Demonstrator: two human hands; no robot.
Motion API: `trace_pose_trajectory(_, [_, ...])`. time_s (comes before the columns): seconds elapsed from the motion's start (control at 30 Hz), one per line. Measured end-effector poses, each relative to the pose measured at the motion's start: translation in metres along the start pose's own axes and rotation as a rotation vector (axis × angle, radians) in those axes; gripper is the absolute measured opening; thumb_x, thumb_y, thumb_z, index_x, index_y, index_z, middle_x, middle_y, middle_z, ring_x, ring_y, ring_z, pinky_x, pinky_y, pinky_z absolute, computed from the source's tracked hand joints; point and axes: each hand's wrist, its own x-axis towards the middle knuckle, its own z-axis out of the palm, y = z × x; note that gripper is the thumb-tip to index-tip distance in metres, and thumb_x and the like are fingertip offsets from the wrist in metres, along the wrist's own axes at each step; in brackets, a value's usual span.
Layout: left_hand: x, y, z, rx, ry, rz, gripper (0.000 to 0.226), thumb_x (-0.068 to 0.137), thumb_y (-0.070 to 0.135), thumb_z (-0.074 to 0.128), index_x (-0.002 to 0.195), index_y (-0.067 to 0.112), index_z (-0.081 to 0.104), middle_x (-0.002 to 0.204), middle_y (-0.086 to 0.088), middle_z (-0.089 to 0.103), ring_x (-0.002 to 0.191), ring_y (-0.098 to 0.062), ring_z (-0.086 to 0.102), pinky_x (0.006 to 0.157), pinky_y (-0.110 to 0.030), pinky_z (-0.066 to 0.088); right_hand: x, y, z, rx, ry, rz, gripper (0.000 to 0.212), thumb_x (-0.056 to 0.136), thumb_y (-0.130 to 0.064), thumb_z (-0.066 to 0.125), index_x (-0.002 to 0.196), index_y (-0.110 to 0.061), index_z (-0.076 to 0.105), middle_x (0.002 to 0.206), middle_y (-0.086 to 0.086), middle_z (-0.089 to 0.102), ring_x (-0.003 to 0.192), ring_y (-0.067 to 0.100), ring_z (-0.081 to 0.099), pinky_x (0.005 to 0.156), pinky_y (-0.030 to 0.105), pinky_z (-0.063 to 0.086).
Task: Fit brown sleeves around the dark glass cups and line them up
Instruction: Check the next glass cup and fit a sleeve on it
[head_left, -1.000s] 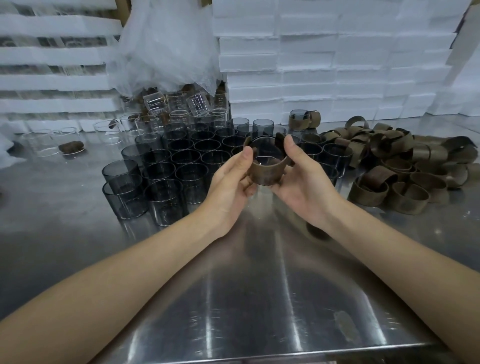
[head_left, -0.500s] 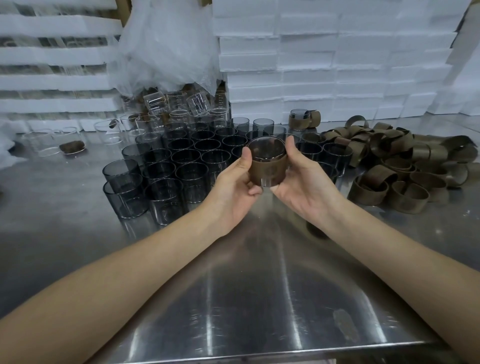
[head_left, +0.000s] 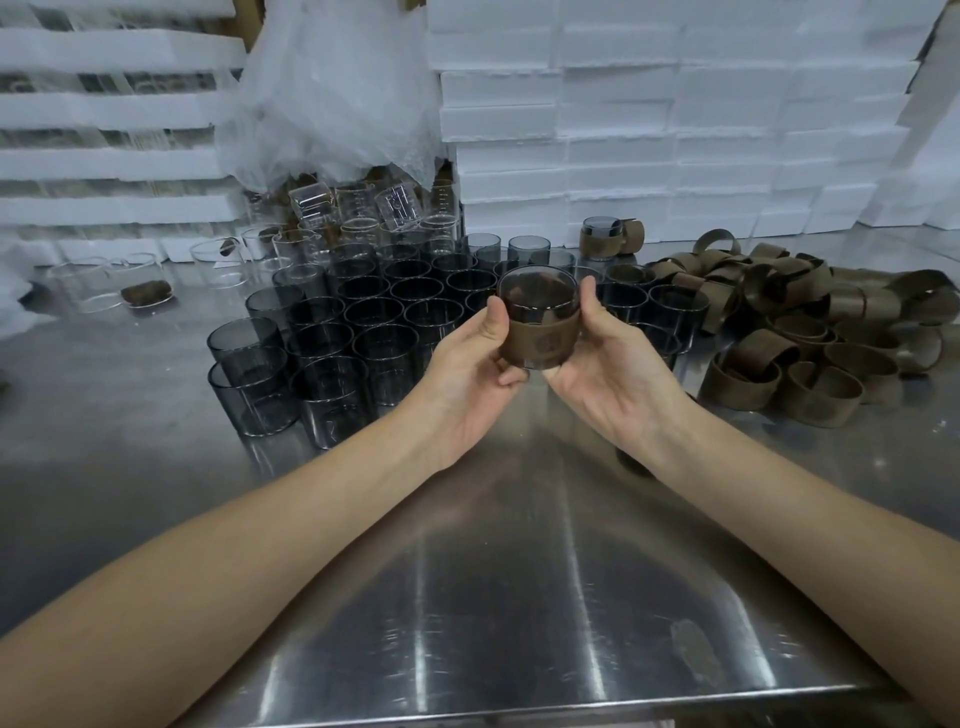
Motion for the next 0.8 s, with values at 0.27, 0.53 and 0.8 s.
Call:
trace_pose_trajectory(0.27, [0.003,0.000,-0.009,0.067,0.147,0.102,0.076,0.056,0.050,0.073,0.117,0.005,0.064,0.110,-0.011,0.068,0.082,-0.013,0.060,0.067,-0.018,0.048,-0.001,0.002,0.003,-0.616,0.092,-0.005,0.063,0.082,-0.053,0.057,0.132,-0.016,0.050,0.127,0.018,0.059,0.109,0.025,0.059,0.096,0.037,0.045])
trace_pose_trajectory(0.53, [-0.004,0.000,-0.015,0.782,0.198,0.531,0.043,0.101,0.043,0.035,0.135,0.018,0.049,0.126,-0.008,0.060,0.117,-0.013,0.058,0.101,-0.028,0.046,-0.004,0.006,0.007,-0.600,0.140,-0.091,0.036,0.090,-0.021,0.063,0.125,-0.013,0.057,0.122,0.014,0.064,0.111,0.025,0.063,0.091,0.033,0.054])
trace_pose_trajectory(0.8, [-0.004,-0.008,-0.021,0.974,-0.008,0.353,0.064,0.095,0.037,0.053,0.150,0.033,0.020,0.153,0.008,0.033,0.137,-0.007,0.039,0.113,-0.024,0.032,-0.004,0.003,0.003,-0.152,0.021,0.082,0.053,0.101,-0.042,0.037,0.139,-0.005,0.045,0.132,0.020,0.059,0.122,0.030,0.059,0.100,0.036,0.050])
